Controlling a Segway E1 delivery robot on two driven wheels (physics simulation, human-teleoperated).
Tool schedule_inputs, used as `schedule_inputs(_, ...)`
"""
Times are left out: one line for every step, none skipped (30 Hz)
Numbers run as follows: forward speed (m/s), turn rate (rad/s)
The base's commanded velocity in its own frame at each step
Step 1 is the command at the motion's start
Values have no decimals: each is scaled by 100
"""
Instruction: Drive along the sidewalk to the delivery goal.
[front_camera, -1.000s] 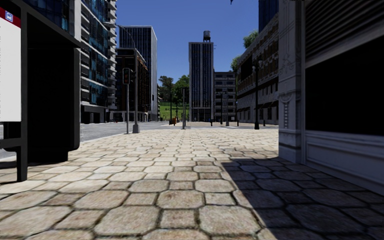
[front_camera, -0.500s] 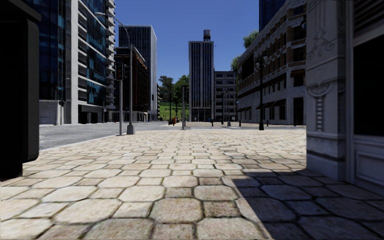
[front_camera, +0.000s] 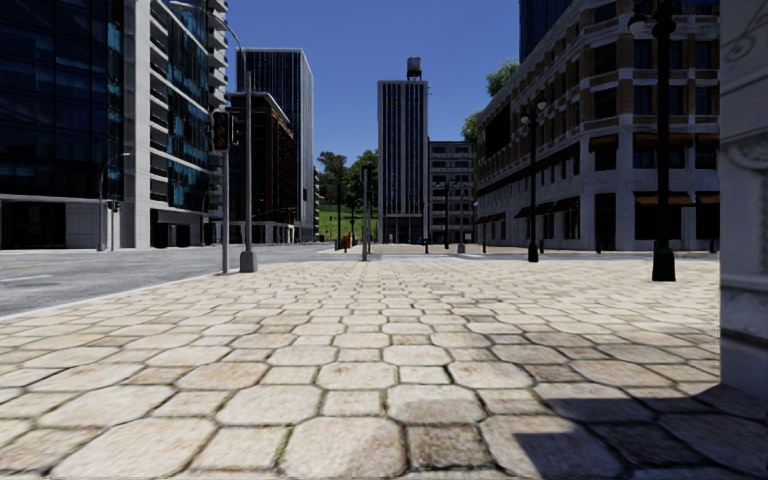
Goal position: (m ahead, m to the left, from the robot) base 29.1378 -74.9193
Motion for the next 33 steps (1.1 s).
schedule_inputs(200, 0)
schedule_inputs(200, 0)
schedule_inputs(200, 0)
schedule_inputs(200, 0)
schedule_inputs(200, 0)
schedule_inputs(200, 0)
schedule_inputs(200, 0)
schedule_inputs(200, 0)
schedule_inputs(200, 0)
schedule_inputs(200, -10)
schedule_inputs(200, -24)
schedule_inputs(200, -34)
schedule_inputs(200, -34)
schedule_inputs(200, -37)
schedule_inputs(200, -38)
schedule_inputs(200, -38)
schedule_inputs(200, -38)
schedule_inputs(200, -38)
schedule_inputs(200, -38)
schedule_inputs(200, -39)
schedule_inputs(200, -39)
schedule_inputs(200, -39)
schedule_inputs(200, -39)
schedule_inputs(200, -39)
schedule_inputs(200, -39)
schedule_inputs(200, -39)
schedule_inputs(200, -39)
schedule_inputs(200, -39)
schedule_inputs(200, -30)
schedule_inputs(200, 0)
schedule_inputs(200, 0)
schedule_inputs(200, 0)
schedule_inputs(200, 0)
